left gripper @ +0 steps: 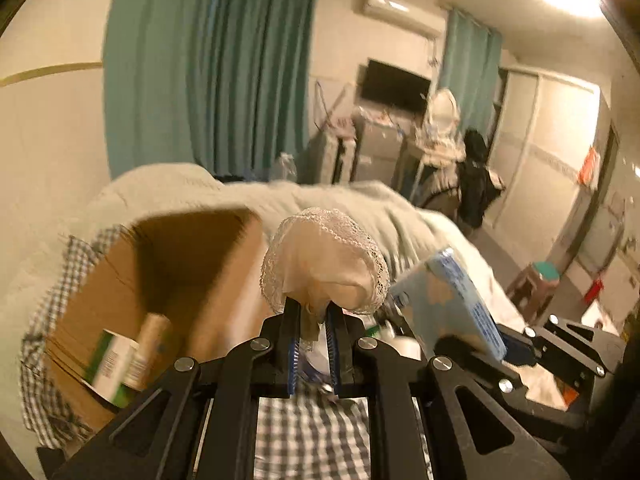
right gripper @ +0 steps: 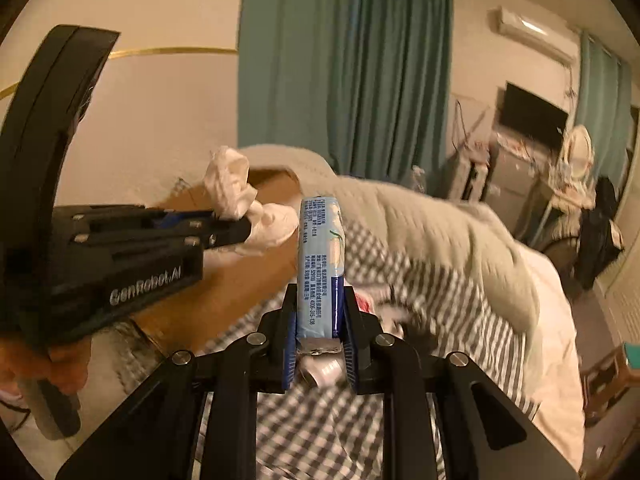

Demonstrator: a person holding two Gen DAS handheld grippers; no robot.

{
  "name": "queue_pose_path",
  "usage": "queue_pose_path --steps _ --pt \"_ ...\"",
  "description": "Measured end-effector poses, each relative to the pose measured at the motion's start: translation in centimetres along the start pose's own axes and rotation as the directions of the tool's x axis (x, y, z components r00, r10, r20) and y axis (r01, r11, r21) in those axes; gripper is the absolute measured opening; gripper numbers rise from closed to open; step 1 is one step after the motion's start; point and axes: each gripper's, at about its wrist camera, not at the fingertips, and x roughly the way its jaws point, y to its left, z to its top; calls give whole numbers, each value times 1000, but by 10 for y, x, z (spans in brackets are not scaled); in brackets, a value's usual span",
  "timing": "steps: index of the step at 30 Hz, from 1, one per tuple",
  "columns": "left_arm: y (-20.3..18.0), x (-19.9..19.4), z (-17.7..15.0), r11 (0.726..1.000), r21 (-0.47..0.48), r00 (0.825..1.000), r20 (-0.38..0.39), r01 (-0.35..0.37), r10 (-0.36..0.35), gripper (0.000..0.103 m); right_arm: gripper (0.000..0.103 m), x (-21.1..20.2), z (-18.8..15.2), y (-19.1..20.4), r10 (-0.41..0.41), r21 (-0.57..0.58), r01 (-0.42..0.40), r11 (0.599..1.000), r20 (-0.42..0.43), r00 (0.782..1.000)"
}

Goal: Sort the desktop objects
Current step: 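Carry tissue and blue box into the cardboard box and release both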

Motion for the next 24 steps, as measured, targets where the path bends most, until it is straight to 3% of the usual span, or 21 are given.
queue_pose_path --steps 6,10,14,18,20,21,22,23,24 --pt "64 -10 24 990 -96 995 15 -99 101 12 18 -1 59 42 96 -75 -93 993 50 994" --pt "115 1 13 969 -168 983 -36 -183 179 12 18 43 93 75 192 -71 -191 979 4 981" --pt "155 21 -7 953 -202 971 -115 -228 208 12 18 101 103 102 214 -57 -219 974 -80 974" --pt "182 44 -27 950 -219 967 -177 -222 185 13 19 141 97 120 199 -62 -209 976 -136 970" --pt "186 51 -31 947 -215 957 -219 -238 190 17 27 151 94 121 187 -50 -195 979 -140 972" --pt "187 53 -35 946 -217 952 -242 -241 188 26 33 153 92 121 186 -50 -195 980 -139 973" --pt "186 54 -35 946 -221 951 -250 -237 180 35 46 151 91 120 174 -52 -182 982 -127 976" --pt "185 54 -35 948 -225 953 -253 -226 167 58 55 148 90 119 161 -52 -168 984 -118 980" --pt "185 52 -34 946 -234 954 -249 -227 167 73 56 145 89 112 151 -49 -157 986 -108 983"
